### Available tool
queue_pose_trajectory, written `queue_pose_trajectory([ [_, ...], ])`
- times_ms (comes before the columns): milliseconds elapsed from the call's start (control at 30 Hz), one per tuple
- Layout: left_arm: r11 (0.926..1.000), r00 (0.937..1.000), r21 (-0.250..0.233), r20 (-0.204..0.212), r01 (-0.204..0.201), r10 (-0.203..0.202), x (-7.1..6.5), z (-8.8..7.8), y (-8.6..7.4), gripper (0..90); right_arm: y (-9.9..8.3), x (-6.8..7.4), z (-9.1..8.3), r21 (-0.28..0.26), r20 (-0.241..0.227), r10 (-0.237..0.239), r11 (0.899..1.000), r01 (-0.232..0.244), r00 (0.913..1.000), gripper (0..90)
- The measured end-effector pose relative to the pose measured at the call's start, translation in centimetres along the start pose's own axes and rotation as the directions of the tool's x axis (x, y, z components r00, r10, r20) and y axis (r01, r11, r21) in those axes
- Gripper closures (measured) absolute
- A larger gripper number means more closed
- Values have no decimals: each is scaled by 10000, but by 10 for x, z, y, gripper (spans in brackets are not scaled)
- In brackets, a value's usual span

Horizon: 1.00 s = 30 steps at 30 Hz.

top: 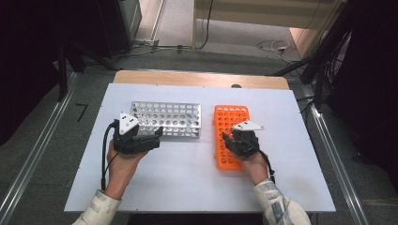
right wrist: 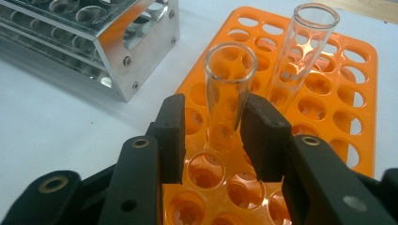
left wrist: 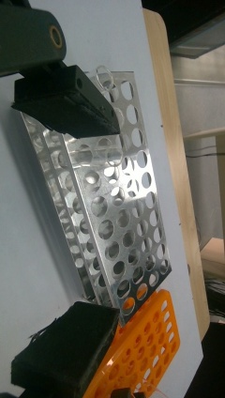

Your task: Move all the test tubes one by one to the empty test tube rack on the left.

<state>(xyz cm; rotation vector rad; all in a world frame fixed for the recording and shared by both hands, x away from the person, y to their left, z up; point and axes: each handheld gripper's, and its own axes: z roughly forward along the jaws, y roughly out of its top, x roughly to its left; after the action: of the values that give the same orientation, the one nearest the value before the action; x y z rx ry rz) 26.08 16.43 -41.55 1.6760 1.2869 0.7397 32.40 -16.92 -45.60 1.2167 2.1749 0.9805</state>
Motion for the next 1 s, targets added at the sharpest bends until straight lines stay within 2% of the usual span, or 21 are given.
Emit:
queue_pose_trajectory([
  [267, 9999, 9998, -13, -161, 144, -144, 6, -7, -4, 113, 3, 0, 5, 323, 313, 5, 9995, -15, 9995, 724],
  [433, 9999, 9997, -29, -198, 168, -168, 7, -8, -5, 113, 5, 0, 3, 173, 332, 28, 9998, -33, 9994, 728],
  [633, 10000, 9999, 21, -126, 62, -62, 4, -8, -5, 115, 10, 2, -8, -87, 365, -81, 9999, 84, 9993, 729],
  [900, 10000, 10000, -25, 73, 8, -8, 0, -6, -3, 118, 15, 3, -24, -445, 6, -25, 9990, 26, 10000, 730],
  [1000, 10000, 9998, -21, 197, -56, 57, -3, -4, -2, 122, 17, 10, -30, -455, -452, -92, 9989, 71, 9989, 730],
])
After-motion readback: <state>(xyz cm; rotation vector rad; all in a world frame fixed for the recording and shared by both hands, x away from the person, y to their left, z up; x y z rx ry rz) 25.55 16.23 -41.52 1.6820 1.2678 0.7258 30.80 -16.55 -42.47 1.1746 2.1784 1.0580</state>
